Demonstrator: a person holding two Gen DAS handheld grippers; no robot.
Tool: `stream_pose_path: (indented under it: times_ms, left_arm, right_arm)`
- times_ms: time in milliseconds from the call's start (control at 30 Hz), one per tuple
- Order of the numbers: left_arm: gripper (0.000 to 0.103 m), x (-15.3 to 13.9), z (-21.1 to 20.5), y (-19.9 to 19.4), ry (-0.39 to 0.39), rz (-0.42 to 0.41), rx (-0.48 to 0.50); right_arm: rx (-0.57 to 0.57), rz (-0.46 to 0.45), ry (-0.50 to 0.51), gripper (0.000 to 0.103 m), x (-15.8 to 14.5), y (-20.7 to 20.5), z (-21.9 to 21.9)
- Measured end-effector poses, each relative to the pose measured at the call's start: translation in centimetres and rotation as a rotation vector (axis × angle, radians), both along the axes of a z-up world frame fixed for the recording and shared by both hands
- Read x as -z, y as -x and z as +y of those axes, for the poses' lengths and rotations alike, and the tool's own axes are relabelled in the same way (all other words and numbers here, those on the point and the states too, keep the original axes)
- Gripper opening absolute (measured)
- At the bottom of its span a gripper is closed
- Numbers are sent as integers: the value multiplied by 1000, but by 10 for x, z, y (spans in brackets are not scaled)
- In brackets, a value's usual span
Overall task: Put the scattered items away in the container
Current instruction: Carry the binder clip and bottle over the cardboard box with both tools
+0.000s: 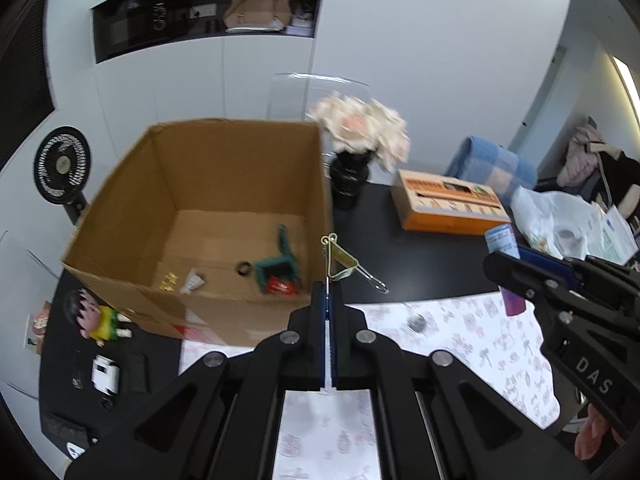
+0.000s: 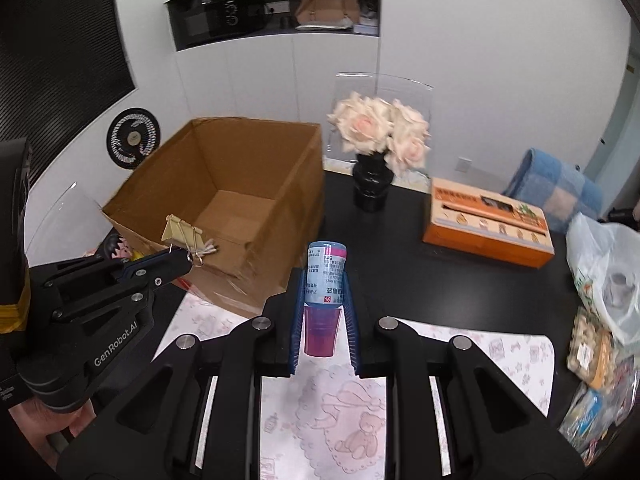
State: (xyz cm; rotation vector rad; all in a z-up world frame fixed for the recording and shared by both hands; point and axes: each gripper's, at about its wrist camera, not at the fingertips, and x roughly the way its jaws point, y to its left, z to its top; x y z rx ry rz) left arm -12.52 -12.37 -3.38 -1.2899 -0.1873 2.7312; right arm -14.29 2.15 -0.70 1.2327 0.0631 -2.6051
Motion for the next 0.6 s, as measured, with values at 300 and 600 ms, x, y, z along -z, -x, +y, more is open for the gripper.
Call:
stream_pose_path:
  times_ms: [300, 600]
  left_arm:
    - [1, -13, -69, 28, -4, 7, -96]
    - [1, -11, -114, 53, 8, -35, -145]
  right_arm:
    - [-99, -34, 40, 19, -13, 46, -64]
    - [-143, -69, 18, 19, -12, 86, -114]
